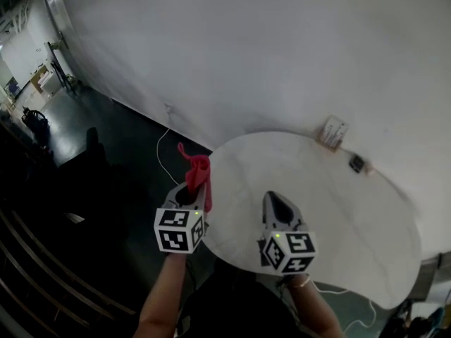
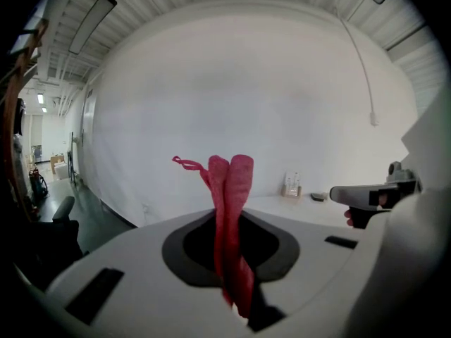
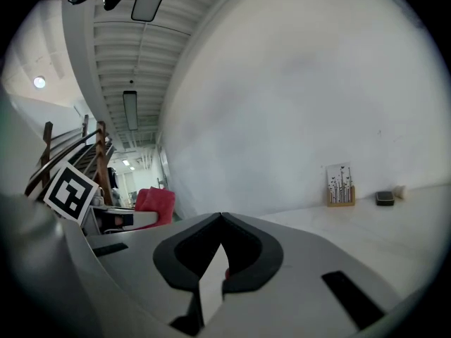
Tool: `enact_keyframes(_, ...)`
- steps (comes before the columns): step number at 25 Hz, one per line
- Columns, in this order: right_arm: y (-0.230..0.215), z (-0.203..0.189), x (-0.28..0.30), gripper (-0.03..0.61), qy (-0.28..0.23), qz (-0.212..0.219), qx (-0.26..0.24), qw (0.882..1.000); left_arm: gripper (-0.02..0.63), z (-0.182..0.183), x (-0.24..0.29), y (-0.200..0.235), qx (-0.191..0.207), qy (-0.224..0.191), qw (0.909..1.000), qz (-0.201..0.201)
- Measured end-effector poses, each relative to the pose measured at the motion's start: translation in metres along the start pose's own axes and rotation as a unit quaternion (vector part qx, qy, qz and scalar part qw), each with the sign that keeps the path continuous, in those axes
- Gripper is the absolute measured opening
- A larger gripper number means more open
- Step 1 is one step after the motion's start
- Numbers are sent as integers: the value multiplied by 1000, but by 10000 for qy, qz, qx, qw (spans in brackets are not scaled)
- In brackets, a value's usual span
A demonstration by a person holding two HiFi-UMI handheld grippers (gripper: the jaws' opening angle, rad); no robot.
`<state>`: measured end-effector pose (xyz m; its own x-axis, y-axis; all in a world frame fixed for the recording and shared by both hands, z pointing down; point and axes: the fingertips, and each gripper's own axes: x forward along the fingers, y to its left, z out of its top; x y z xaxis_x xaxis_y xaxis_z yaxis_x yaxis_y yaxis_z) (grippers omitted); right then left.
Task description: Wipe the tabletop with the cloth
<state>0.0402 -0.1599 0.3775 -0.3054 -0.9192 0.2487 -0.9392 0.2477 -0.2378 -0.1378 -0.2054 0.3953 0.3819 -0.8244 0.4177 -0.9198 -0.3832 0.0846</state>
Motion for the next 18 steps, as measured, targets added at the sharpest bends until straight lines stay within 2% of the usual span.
enact_keyframes(9,-24,15,-36,3,-434,-169,-83,9989,40,15,-17,-50,297,-452,9981,-300)
enact_keyframes(18,-53,15,-58,3,-555,-270,15,9981,40,14,-31,-71,466,-670,9962,-303)
